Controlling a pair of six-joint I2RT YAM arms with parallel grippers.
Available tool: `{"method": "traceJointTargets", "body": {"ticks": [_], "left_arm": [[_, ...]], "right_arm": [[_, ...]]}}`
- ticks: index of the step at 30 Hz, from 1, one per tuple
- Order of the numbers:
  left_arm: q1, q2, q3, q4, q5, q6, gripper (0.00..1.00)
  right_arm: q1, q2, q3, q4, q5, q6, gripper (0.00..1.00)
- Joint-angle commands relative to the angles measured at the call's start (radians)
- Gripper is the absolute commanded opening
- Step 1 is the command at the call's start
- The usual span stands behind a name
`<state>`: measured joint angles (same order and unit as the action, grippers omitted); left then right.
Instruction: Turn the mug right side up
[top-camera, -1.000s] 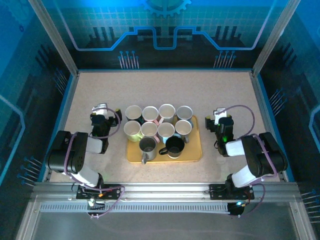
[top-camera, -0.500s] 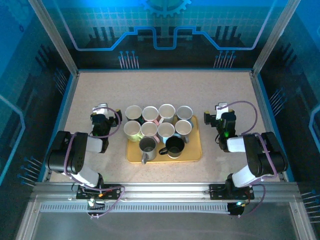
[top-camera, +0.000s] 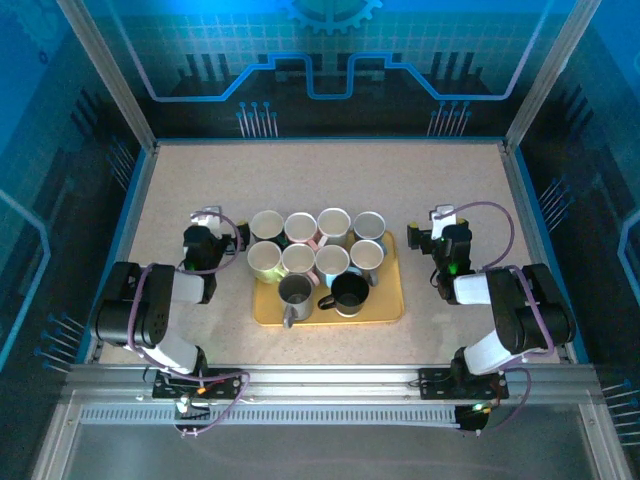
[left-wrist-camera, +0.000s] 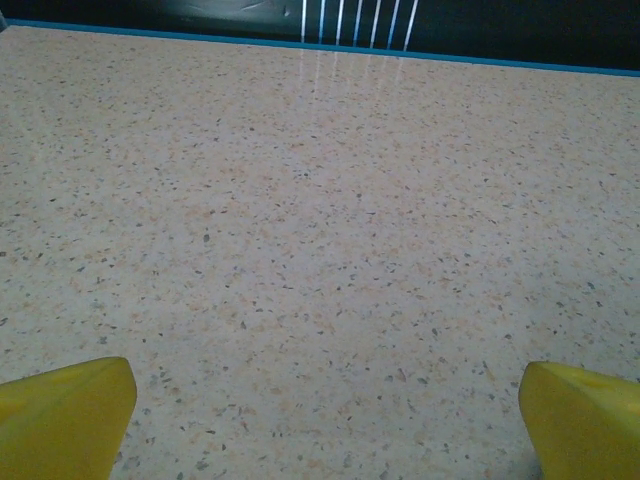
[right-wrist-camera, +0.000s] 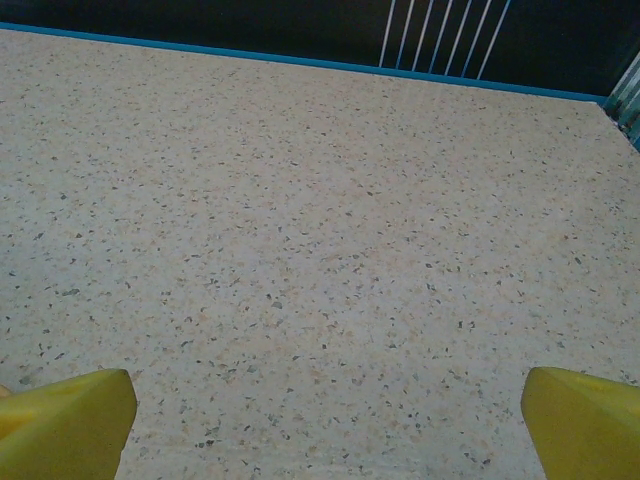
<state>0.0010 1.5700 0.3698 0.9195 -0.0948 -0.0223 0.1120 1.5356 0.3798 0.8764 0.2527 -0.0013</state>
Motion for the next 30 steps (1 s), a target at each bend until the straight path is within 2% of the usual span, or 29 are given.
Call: {"method": "traceJointTargets", "body": {"ticks": [1,30], "left_arm": [[0.006,-0.016,0.014,0.000,0.039,0.018,0.99],[0.004,-0.016,0.015,0.000,0.040,0.019,0.99]], "right_arm": [[0.005,-0.003,0.001,0.036,0.000,-0.010,1.00],[0.003,-0.003,0.001,0.034,-0.002,-0.009,1.00]]}}
